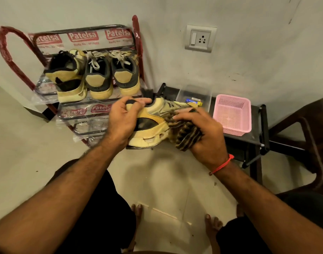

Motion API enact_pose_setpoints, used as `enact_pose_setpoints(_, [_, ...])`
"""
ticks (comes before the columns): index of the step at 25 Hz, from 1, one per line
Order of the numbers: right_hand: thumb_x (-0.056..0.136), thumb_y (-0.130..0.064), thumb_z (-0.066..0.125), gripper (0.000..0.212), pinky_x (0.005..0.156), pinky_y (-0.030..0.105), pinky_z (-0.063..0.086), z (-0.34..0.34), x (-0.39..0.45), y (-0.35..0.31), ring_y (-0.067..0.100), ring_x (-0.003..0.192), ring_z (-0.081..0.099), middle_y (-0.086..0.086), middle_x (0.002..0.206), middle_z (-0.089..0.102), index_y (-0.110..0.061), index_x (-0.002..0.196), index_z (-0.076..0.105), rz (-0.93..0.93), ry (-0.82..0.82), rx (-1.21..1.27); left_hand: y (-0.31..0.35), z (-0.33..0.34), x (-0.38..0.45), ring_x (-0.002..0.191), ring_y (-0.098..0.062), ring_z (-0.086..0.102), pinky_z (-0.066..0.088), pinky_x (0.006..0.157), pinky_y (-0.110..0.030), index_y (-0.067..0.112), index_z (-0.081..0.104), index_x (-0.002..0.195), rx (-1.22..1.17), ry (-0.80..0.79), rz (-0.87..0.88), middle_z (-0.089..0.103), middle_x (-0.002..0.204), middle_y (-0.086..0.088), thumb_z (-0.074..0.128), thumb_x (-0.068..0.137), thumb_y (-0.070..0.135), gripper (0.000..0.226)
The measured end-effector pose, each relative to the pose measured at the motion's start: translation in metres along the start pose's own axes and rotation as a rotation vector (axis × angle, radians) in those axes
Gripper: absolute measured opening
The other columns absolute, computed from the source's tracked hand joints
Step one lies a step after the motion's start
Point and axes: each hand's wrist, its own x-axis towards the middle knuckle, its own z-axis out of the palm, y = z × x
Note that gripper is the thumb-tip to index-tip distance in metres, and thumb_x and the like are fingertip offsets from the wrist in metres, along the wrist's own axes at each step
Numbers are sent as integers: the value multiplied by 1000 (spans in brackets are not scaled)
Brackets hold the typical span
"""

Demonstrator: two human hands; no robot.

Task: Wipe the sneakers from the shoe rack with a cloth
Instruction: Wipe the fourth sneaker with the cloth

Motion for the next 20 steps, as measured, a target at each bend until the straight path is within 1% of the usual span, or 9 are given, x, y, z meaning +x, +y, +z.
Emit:
enact_pose_setpoints(3, [78,-6,84,34,90,44,53,8,-3,0,24,106,63,9,110,65,-7,110,71,68,-30,10,-1,12,-7,94,-24,73,60,87,-48,10,76,99,32,-78,-41,79,100,-4,63,96,12,14])
enact_pose_setpoints(6, [87,-7,71,25,100,44,48,38,-22,-20,32,113,59,15,118,64,-4,112,72,-167,-223,12,-3,19,-8,82,-30,69,57,77,-53,20,77,89,153,-116,-23,78,92,-6,63,96,22,16])
enact_pose_setpoints(9, [89,-9,70,25,106,43,44,33,-21,-14,33,116,59,18,121,64,-2,112,72,-356,-349,0,-2,16,-8,84,-40,68,57,79,-55,26,77,84,116,-184,-30,76,98,-16,66,92,31,15])
enact_pose_setpoints(11, [82,-7,75,27,103,40,47,17,-12,15,31,114,58,16,118,64,-4,109,72,-257,-318,-114,1,13,-8,94,-39,70,58,86,-57,18,77,91,22,-158,-90,74,105,-19,69,88,32,17])
enact_pose_setpoints(14, [69,9,77,38,91,45,53,-14,-2,53,28,104,59,11,108,66,-11,100,72,229,-186,-310,3,7,-7,94,-24,74,61,84,-49,21,75,95,50,-99,-67,78,103,-5,64,97,25,12])
enact_pose_setpoints(16, [67,14,73,49,89,38,54,-32,7,55,23,102,62,7,106,67,-19,103,71,408,-18,-209,5,3,-7,90,-16,74,62,80,-42,22,74,98,135,-124,-2,78,100,2,61,100,30,15])
enact_pose_setpoints(17, [70,12,73,49,91,36,54,-36,12,47,20,104,63,4,109,67,-20,107,69,379,25,-119,5,3,-8,89,-15,75,62,80,-41,20,75,98,162,-129,19,79,98,3,61,100,33,19])
enact_pose_setpoints(18, [75,4,76,45,93,36,53,-36,16,32,17,106,62,3,113,65,-19,114,67,297,-11,-63,3,4,-8,88,-15,75,62,81,-42,18,75,98,186,-127,32,79,96,3,61,100,36,23])
enact_pose_setpoints(20, [81,-25,83,55,93,36,54,-25,15,-2,17,109,59,0,124,57,-20,130,59,91,-267,-104,-1,8,-8,85,-19,75,61,81,-47,14,76,96,220,-123,6,79,91,1,60,99,42,32])
